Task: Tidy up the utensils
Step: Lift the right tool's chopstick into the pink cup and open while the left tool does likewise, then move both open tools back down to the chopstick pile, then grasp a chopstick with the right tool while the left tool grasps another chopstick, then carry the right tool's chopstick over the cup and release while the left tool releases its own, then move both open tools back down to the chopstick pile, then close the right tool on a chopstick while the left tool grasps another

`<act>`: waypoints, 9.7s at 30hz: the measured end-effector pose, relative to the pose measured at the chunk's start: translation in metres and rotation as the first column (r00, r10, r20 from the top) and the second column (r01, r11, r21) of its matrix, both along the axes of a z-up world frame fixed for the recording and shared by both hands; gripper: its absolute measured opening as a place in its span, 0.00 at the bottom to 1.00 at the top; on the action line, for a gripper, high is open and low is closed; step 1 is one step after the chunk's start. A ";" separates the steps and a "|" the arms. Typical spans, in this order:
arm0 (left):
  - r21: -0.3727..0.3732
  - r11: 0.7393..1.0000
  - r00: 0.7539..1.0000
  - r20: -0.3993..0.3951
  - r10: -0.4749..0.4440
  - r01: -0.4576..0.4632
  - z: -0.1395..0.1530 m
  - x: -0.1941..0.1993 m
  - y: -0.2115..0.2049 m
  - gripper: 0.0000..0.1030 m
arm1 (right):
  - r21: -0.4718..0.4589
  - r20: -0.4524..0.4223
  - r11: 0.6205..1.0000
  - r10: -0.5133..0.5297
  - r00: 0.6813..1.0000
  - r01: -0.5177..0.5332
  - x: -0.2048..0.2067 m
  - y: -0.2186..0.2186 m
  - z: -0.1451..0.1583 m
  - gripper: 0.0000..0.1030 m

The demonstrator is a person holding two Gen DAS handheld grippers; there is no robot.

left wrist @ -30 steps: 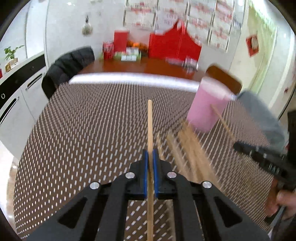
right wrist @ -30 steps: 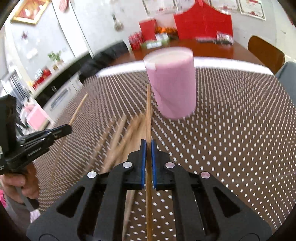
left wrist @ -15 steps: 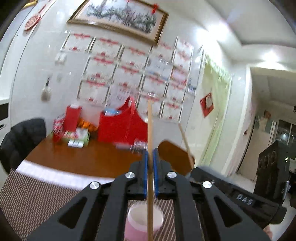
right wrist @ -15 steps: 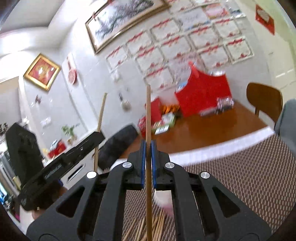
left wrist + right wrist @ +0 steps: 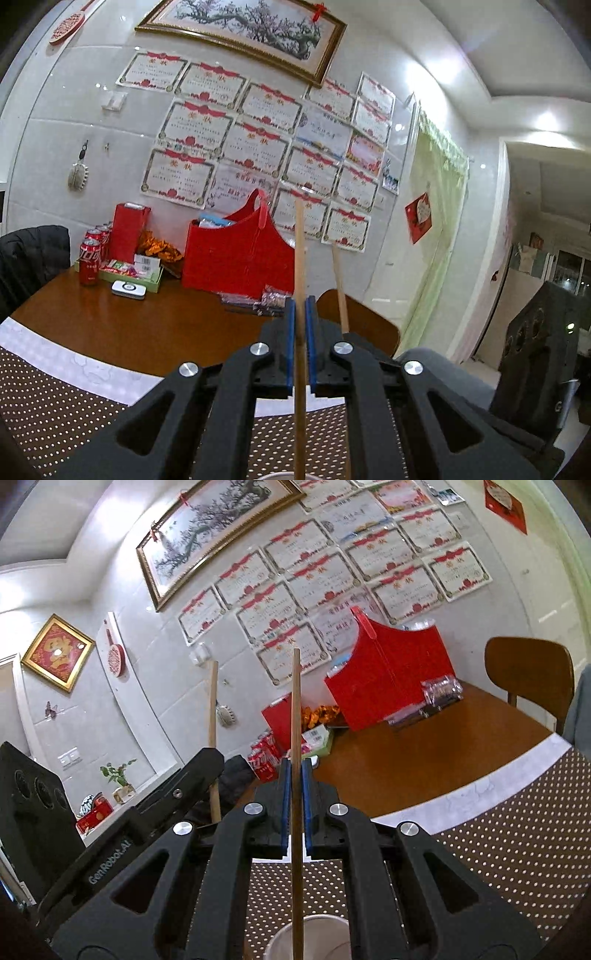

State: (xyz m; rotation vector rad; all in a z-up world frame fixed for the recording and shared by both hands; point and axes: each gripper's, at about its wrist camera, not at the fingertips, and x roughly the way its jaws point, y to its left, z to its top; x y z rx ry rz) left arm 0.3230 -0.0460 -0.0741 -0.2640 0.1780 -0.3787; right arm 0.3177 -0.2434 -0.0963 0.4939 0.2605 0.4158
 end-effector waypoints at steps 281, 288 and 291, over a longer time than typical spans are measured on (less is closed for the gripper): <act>0.466 0.885 0.736 -0.597 0.318 -0.004 -0.164 -0.195 0.067 0.76 | -0.579 -0.545 0.700 0.050 0.837 -0.419 -0.165 0.077 -0.150 0.61; 0.486 0.874 0.728 -0.604 0.324 0.014 -0.161 -0.179 0.068 0.76 | -0.573 -0.559 0.693 0.060 0.827 -0.438 -0.137 0.090 -0.142 0.50; 0.484 0.875 0.718 -0.615 0.325 0.019 -0.161 -0.170 0.068 0.76 | -0.579 -0.572 0.672 0.068 0.817 -0.461 -0.117 0.105 -0.143 0.50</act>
